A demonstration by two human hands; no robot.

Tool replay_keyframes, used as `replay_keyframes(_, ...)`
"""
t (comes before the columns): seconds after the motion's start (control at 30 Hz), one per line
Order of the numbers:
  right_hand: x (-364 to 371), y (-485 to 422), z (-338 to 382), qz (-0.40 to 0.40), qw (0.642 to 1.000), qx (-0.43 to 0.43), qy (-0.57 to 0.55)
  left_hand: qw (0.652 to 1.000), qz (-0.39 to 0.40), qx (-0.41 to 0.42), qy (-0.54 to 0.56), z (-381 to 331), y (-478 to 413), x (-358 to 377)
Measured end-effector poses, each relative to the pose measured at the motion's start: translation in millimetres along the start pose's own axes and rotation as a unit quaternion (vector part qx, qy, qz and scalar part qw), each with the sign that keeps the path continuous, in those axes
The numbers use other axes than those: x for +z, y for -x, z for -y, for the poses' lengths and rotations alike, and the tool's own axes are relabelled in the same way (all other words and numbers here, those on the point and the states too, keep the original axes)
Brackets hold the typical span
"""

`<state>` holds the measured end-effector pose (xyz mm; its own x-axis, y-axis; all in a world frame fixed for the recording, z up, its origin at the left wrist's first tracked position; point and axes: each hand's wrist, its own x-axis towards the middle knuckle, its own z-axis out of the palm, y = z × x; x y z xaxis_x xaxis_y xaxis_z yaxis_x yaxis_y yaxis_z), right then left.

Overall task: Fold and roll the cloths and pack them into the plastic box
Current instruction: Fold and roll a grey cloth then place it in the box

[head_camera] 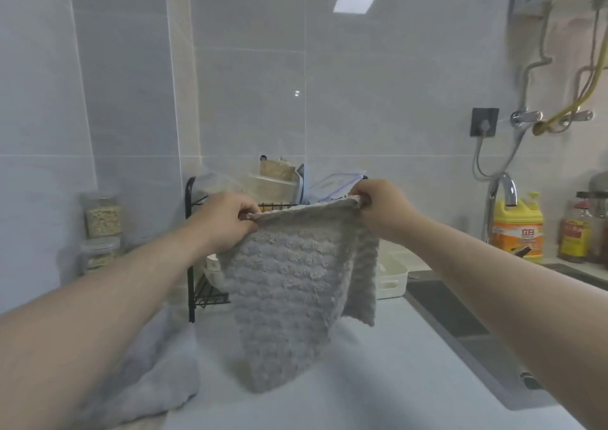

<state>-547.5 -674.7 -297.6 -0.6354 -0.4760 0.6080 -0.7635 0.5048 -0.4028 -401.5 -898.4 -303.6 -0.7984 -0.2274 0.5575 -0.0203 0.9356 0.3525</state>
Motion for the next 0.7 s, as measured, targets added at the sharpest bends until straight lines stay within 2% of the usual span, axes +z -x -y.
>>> replay_keyframes(0.1,3,-3,-8,-0.038,0.999,-0.012,-0.002,0.998,-0.060,0.034,-0.010,0,-2,-3)
replay_keyframes(0.2,11,18,-15,-0.012,1.000,-0.015,-0.009,0.993,-0.070,0.092,-0.036,7,22,3)
replay_keyframes(0.33,26,73,-26,0.110,0.993,-0.029,0.005,0.985,0.002,0.146,-0.092,41,84,40)
replay_keyframes(0.47,49,129,-39,0.250,0.967,-0.021,0.046,0.983,0.142,0.111,-0.042,63,154,86)
replay_keyframes(0.63,64,188,-44,0.389,0.917,-0.011,0.092,0.968,0.231,0.103,-0.005,65,202,110)
replay_keyframes(0.7,60,201,-43,0.414,0.906,0.003,0.092,0.968,0.235,0.085,-0.012,65,211,108)
